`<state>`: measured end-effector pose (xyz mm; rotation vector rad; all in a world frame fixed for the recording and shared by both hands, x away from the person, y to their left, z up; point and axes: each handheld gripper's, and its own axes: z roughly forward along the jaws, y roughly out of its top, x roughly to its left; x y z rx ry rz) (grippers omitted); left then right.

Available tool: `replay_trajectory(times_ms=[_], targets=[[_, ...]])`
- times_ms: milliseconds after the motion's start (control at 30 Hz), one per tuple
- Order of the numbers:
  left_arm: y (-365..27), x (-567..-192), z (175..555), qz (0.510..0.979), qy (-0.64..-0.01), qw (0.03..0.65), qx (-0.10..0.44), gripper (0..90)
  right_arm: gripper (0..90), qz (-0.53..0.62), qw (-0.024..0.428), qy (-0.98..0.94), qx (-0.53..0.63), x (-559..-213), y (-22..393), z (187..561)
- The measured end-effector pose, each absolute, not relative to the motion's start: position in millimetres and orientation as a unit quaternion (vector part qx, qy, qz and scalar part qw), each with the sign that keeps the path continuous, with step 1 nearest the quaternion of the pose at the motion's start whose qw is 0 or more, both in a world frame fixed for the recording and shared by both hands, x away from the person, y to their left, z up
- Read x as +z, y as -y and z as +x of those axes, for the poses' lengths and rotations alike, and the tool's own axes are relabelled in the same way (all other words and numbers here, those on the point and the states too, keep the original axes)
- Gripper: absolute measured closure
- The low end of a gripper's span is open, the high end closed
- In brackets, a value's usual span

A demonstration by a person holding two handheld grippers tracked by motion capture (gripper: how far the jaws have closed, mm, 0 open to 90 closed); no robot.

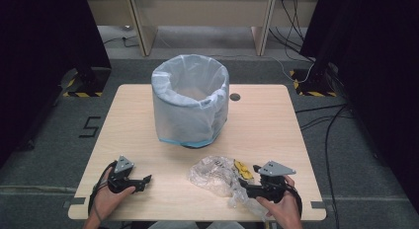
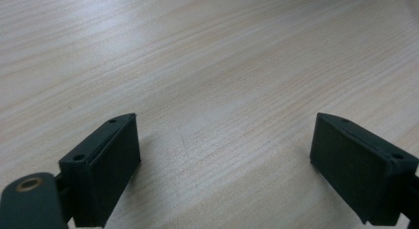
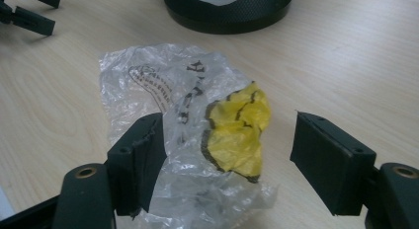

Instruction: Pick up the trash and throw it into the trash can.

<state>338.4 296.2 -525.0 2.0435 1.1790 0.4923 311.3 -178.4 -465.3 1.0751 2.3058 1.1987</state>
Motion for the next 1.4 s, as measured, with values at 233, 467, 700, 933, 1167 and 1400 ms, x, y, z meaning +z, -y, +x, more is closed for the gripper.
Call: replay_trajectory(times_ms=[233, 467, 700, 933, 1167, 1400], targets=[[-296.2, -524.8, 338.4, 0.792, -0.457, 0.357, 0.19, 10.9, 28.3, 0.381, 0.154, -0.812, 0.414, -473.8, 170.7, 315.7], [-296.2, -525.0, 338.4, 0.792, -0.457, 0.358, 0.19, 10.9, 35.4, 0.392, 0.138, -0.814, 0.405, -483.3, 172.9, 319.7], [-296.1, -525.1, 338.4, 0.791, -0.457, 0.358, 0.191, 10.9, 50.6, 0.396, 0.119, -0.811, 0.413, -488.7, 172.8, 320.4], [-296.2, -524.9, 338.3, 0.792, -0.457, 0.357, 0.191, 10.9, 62.0, 0.387, 0.134, -0.81, 0.419, -484.2, 175.3, 318.3], [-296.1, -524.8, 338.4, 0.792, -0.458, 0.357, 0.191, 10.8, 63.2, 0.39, 0.145, -0.801, 0.431, -475.6, 180.5, 316.6], [-295.8, -524.9, 338.9, 0.791, -0.459, 0.357, 0.191, 10.5, 63.6, 0.389, 0.16, -0.792, 0.443, -460.2, 190.1, 318.2]])
